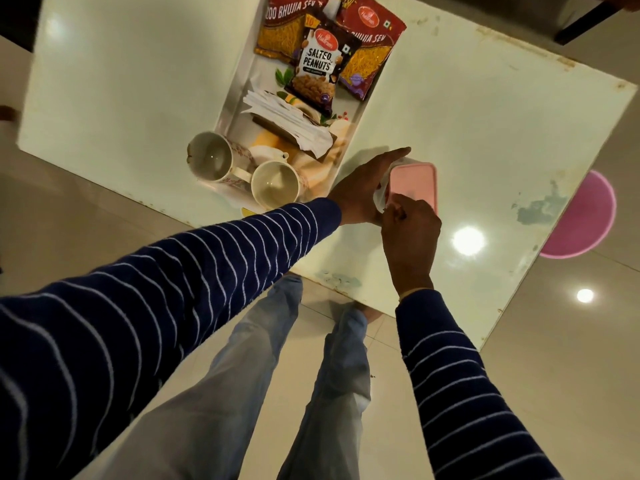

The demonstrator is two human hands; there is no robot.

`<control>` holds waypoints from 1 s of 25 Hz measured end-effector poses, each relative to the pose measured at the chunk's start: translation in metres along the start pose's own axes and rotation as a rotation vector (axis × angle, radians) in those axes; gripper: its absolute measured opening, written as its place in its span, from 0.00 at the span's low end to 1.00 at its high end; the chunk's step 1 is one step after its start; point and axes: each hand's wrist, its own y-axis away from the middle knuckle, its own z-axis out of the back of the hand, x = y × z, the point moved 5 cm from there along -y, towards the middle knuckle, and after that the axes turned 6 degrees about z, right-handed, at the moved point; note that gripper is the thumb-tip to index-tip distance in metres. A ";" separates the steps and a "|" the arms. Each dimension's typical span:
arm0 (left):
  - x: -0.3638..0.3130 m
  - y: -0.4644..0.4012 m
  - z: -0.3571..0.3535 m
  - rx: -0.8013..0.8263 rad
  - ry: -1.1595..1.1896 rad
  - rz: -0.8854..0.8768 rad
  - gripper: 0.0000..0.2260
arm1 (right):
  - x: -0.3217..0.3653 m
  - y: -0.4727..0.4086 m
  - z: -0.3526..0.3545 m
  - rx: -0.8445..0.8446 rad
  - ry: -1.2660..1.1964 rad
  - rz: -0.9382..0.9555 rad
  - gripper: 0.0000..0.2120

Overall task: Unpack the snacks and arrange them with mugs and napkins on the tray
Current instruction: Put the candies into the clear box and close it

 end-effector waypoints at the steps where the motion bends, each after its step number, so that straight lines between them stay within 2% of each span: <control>1: -0.001 0.000 0.000 -0.005 -0.017 -0.017 0.55 | -0.003 0.000 0.004 -0.023 0.089 0.020 0.08; 3: -0.003 0.002 0.000 -0.026 -0.055 -0.046 0.55 | -0.014 -0.001 0.012 -0.047 0.227 0.014 0.08; 5: -0.004 0.002 0.000 -0.041 -0.064 -0.046 0.55 | -0.022 -0.004 0.011 0.022 0.127 -0.024 0.11; 11: -0.002 0.001 0.000 -0.045 -0.027 -0.021 0.54 | -0.026 -0.007 -0.003 0.083 -0.032 -0.116 0.36; 13: -0.003 0.001 -0.001 -0.040 -0.036 -0.006 0.53 | -0.021 -0.002 -0.010 0.115 -0.061 -0.112 0.40; 18: -0.006 0.001 0.002 0.014 -0.087 -0.029 0.53 | -0.010 -0.006 -0.022 0.130 -0.024 -0.137 0.42; 25: -0.005 -0.003 0.005 0.091 -0.163 -0.068 0.61 | -0.013 -0.008 -0.030 0.138 0.010 -0.122 0.43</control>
